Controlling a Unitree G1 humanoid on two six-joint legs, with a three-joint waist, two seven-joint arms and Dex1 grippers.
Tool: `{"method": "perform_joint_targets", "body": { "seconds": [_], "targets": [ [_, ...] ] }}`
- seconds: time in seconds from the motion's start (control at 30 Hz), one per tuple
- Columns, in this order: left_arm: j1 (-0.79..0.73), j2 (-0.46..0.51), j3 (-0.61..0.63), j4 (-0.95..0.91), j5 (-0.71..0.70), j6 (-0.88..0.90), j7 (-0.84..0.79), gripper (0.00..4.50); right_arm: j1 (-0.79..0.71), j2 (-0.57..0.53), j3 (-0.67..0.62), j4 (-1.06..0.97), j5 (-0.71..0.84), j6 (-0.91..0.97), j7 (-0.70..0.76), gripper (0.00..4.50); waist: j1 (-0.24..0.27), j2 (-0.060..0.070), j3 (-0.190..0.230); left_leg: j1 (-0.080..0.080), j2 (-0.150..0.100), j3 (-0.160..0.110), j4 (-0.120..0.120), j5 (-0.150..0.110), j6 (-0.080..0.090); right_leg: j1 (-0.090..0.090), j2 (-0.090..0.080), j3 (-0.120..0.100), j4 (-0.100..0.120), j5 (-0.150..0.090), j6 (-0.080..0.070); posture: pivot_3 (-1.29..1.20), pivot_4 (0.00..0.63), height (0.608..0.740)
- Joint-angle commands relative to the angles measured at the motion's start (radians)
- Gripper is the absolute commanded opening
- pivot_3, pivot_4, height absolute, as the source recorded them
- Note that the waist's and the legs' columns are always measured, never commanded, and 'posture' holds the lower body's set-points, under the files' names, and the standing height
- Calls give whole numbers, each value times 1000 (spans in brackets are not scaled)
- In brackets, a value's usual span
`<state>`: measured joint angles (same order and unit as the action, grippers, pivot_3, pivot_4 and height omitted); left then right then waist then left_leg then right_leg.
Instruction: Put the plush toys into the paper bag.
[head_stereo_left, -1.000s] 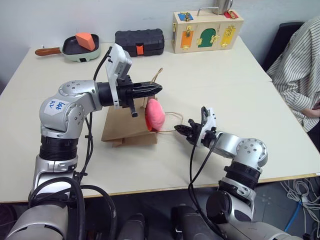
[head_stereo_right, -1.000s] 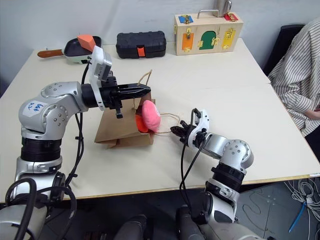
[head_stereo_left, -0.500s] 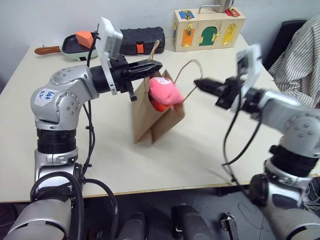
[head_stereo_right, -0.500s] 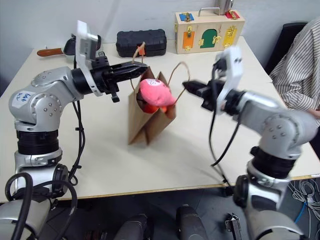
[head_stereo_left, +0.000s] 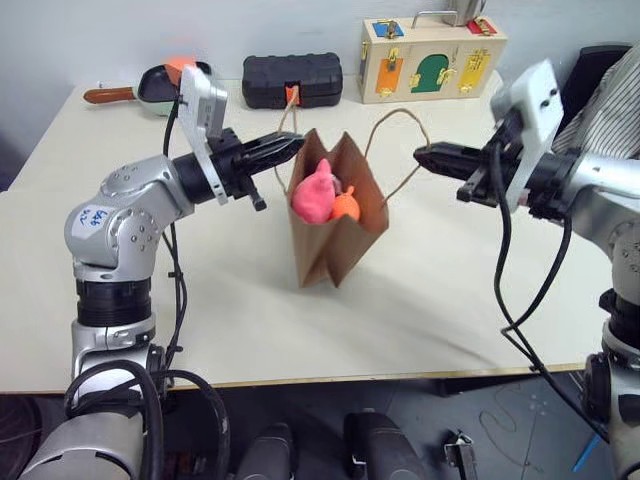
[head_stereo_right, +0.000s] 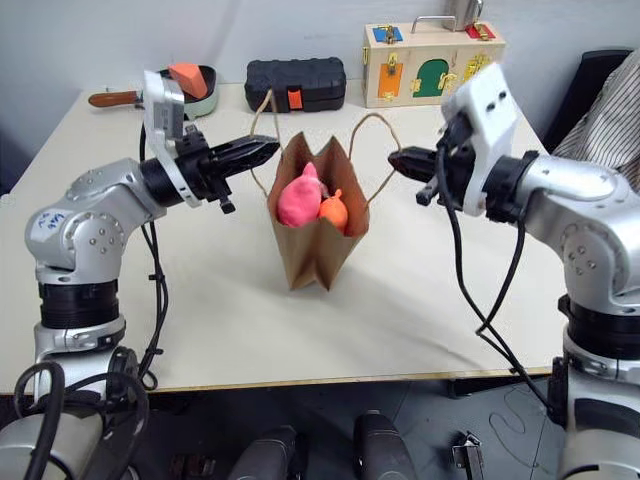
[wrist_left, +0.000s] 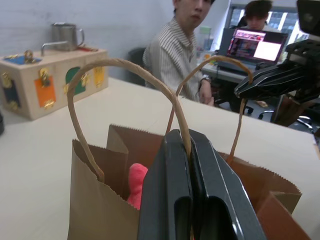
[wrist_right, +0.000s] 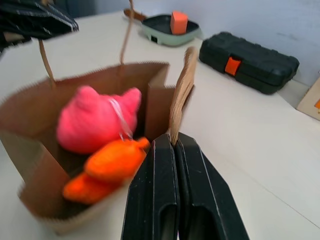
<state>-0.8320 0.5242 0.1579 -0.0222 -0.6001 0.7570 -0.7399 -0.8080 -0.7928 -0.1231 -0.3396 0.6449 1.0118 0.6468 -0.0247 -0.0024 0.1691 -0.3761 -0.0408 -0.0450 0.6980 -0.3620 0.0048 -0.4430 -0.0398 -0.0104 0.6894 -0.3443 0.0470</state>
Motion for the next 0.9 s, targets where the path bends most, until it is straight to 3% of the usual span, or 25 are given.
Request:
{"method": "perform_joint_targets", "body": {
  "seconds": [0.03,0.1,0.37,0.7,0.77,0.9],
  "targets": [
    [7,31,73,-48,-37,3,21,0,-20,-83,-10,-35,-44,-104,72,8,2,0,0,0,0,0,0,0,0,0,0,0,0,0,0,0,150,740],
    [20,24,81,-73,-63,28,34,0,17,-93,7,-65,-45,-122,93,8,3,0,0,0,0,-1,-1,0,0,0,0,-1,-1,0,0,0,150,740],
    [71,3,54,-127,-65,36,61,0,79,46,43,-119,-68,-181,9,8,0,-2,0,0,0,-1,1,0,0,0,0,-1,-1,0,0,0,150,740],
    [85,40,70,-157,-103,69,60,0,108,49,31,-114,-63,-226,40,8,1,-2,0,0,0,-1,0,0,0,0,0,-1,-1,0,0,0,150,740],
    [88,51,80,-169,-123,84,56,201,92,64,1,-104,-19,-197,34,399,0,-2,0,0,0,-1,0,0,0,0,0,-1,-1,0,0,0,150,740],
    [92,75,95,-193,-159,104,46,1246,70,70,-23,-88,12,-192,32,1587,-1,-2,0,0,0,-1,0,0,0,0,0,-1,-2,0,0,0,150,740]
  ]
}}
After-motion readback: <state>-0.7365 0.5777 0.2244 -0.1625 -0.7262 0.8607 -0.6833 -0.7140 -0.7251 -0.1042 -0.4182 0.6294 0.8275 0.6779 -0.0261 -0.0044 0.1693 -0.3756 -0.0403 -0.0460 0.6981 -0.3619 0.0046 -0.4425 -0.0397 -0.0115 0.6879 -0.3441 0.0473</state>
